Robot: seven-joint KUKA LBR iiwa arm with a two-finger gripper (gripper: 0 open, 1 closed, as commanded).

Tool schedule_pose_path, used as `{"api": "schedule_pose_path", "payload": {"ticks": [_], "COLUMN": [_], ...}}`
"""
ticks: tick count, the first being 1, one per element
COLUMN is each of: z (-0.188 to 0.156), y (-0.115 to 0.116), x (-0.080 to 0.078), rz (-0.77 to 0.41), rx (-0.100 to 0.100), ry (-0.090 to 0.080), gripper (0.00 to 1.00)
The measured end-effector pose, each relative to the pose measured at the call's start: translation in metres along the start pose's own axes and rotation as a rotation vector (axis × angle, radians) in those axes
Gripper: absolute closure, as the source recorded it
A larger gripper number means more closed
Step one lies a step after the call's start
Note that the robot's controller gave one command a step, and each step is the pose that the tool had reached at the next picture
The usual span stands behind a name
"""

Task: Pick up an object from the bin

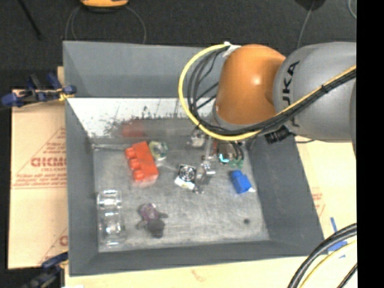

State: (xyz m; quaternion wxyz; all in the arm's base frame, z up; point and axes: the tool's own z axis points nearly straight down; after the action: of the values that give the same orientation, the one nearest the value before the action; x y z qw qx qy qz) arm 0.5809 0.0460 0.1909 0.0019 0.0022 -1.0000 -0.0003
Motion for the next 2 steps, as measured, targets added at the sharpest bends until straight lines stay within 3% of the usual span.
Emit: {"api": "schedule_pose_path", "payload": {"ticks": [1, 2], "z": [0.1177, 0.1134], "y": [-0.0140, -0.0135], "x": [-0.0201, -0.0229], "rz": [-0.131, -0.129], "rx": [0.002, 0.000], "ry": [-0.015, -0.024], "gripper": [0.00, 1.00]}}
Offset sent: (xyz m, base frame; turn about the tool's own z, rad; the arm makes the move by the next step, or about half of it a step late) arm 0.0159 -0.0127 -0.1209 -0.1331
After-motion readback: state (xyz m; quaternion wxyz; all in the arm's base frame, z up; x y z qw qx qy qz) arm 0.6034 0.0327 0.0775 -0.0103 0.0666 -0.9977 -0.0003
